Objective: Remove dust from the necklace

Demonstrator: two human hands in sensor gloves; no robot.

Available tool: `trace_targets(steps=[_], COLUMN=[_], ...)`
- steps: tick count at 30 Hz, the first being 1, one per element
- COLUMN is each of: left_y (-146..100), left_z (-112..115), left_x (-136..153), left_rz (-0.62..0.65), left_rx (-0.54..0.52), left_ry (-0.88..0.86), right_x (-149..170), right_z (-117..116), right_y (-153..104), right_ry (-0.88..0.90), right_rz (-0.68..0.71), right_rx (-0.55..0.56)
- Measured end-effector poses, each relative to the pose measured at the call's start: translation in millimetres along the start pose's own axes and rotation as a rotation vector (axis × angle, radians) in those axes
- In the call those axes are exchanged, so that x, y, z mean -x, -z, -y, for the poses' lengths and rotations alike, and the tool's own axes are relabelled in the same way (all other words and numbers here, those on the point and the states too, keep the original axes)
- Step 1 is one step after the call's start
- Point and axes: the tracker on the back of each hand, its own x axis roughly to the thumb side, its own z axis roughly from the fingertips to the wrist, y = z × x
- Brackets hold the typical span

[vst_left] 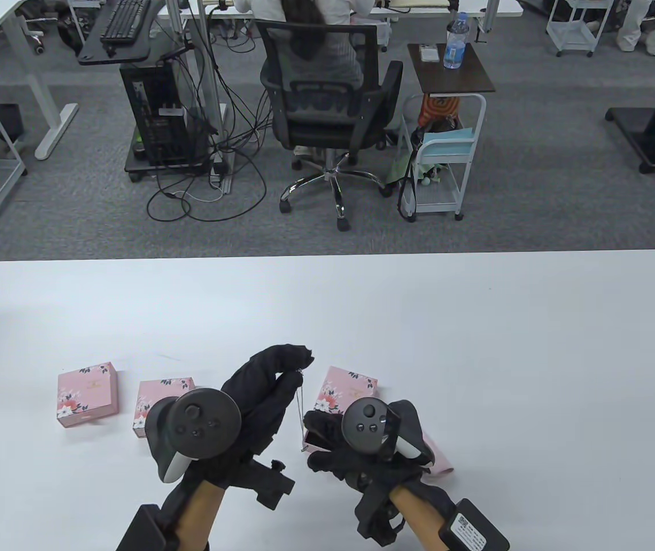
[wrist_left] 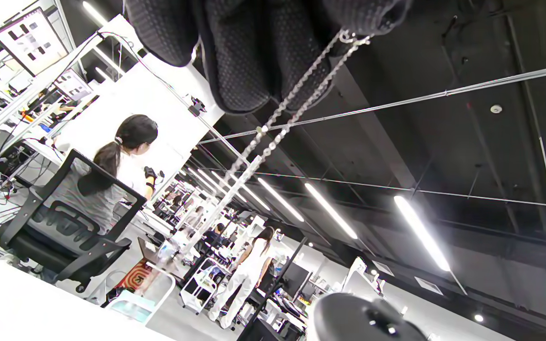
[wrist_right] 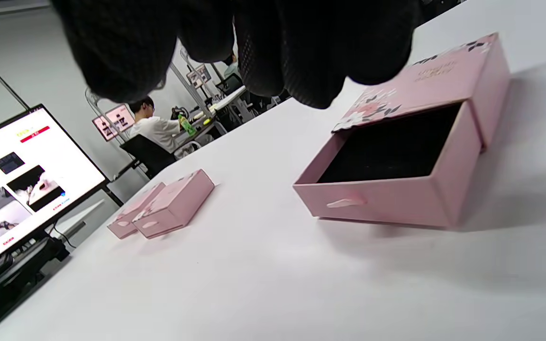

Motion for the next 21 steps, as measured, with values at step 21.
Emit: trace_targets(steps=[21], left_y=[-9.7], left_z=[-5.6], left_x=[66.3], left_rz=[-0.297], left_rx=[-0.084], left_ry=[0.137], right_x=[49.5], right_z=[79.0], right_y=[-28.8], right_ry=[0.31], right_rz=[-0.138], right_rx=[0.412])
